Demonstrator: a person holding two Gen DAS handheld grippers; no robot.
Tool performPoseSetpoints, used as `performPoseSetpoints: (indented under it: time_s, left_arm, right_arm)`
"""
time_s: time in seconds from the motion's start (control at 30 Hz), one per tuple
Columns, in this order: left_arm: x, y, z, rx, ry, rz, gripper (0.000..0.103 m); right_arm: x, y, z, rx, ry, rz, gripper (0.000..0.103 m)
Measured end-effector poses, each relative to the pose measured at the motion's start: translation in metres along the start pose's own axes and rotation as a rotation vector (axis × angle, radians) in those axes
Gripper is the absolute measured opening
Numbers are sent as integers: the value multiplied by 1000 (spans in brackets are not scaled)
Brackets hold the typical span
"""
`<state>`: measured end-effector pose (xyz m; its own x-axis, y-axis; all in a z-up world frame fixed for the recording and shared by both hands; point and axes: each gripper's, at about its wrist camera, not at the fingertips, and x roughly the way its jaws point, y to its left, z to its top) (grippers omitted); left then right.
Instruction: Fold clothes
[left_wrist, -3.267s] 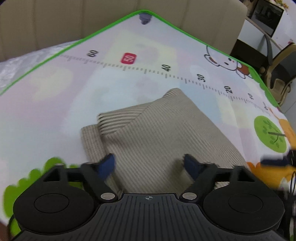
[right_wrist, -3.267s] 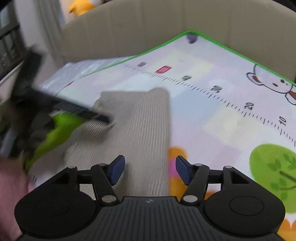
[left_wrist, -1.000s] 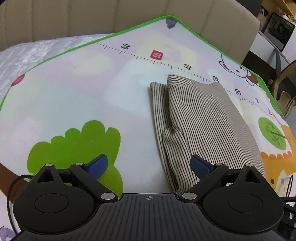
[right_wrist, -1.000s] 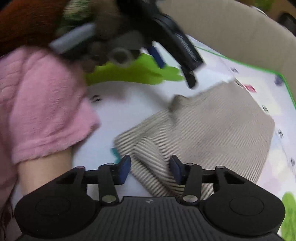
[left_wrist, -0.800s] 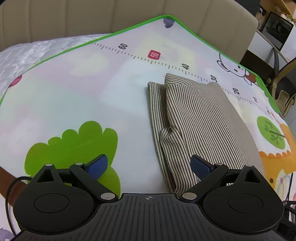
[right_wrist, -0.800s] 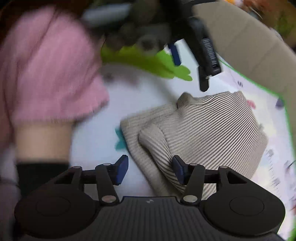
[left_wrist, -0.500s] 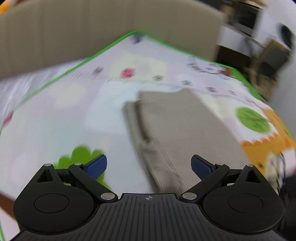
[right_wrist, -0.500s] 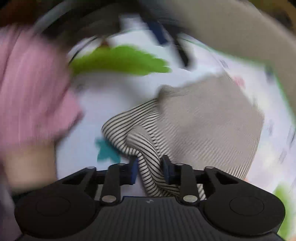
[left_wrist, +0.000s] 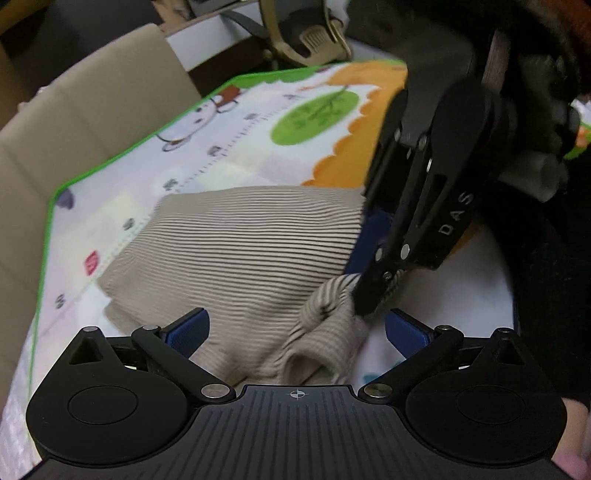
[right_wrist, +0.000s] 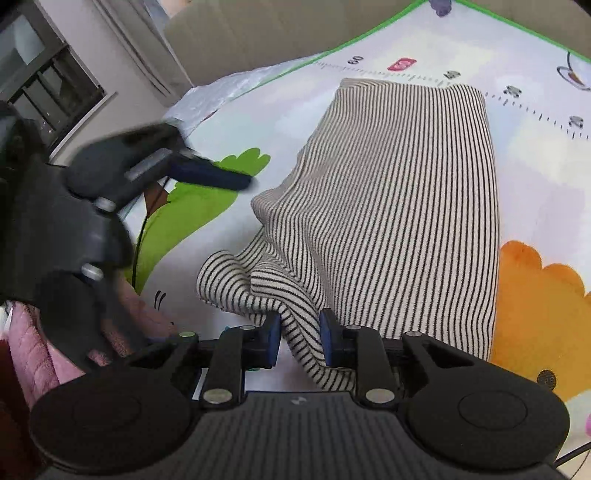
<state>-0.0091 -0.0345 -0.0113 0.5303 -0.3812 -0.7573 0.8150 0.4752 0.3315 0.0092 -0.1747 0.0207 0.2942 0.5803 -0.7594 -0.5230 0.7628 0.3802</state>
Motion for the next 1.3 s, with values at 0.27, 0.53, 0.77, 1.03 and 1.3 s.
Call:
performPoseSetpoints:
  time_s: [0.27, 0.53, 0.77, 1.03, 1.3]
  left_arm:
    - [22, -1, -8, -10, 32, -59, 61]
    - [12, 44, -13, -292, -34, -108, 57]
    - [9, 70, -21, -459, -42, -125, 57]
    - [-26, 95, -26, -566, -171, -116, 81]
    - [6, 164, -25, -753, -158, 6, 80]
  right_arm:
    - [-17, 47, -10, -428, -59, -168, 32]
    - [-3, 69, -32, -762, -74, -339, 59]
    - [49, 83, -59, -1112, -113, -554, 58]
    - [43, 71, -16, -827, -31, -443, 25]
    - [-9, 93, 1, -723, 59, -284, 17]
